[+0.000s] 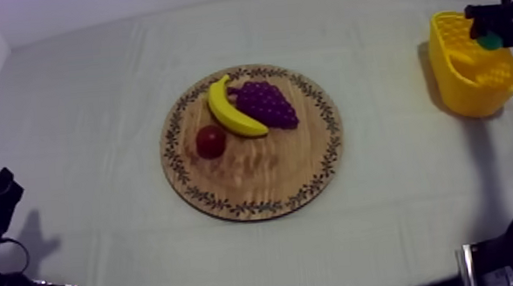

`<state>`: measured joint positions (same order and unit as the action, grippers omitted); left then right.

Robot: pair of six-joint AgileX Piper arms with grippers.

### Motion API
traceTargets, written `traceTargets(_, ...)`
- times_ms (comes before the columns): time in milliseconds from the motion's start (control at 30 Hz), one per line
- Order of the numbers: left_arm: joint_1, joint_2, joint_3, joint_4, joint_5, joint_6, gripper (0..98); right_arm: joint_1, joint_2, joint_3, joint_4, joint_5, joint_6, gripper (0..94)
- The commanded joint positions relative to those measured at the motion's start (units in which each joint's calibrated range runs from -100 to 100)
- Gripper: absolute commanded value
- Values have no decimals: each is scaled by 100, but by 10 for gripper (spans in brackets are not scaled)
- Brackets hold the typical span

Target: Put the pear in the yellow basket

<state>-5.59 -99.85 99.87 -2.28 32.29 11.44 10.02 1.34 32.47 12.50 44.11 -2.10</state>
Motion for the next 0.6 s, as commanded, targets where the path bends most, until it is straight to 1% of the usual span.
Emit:
traceTargets(0,-2,2,2,0,4,1,1,32,115,-14,2,-6,27,487)
traceTargets(33,-2,2,2,0,4,1,1,45,158,-15,-23,-33,75,513)
traceTargets(100,-2,2,2,0,4,2,1,74,229,-9,-126,-113,295,606)
traceTargets(200,-2,2,2,0,4,2,1,136,294,53,-245,-283,564,655)
traceTargets(433,-2,2,2,0,4,2,1,285,296,122,-406,-504,795,683)
traceTargets(500,-2,2,2,0,4,2,1,300,275,113,-454,-510,833,668)
traceTargets(567,-2,2,2,0,4,2,1,314,231,112,-533,-511,899,629)
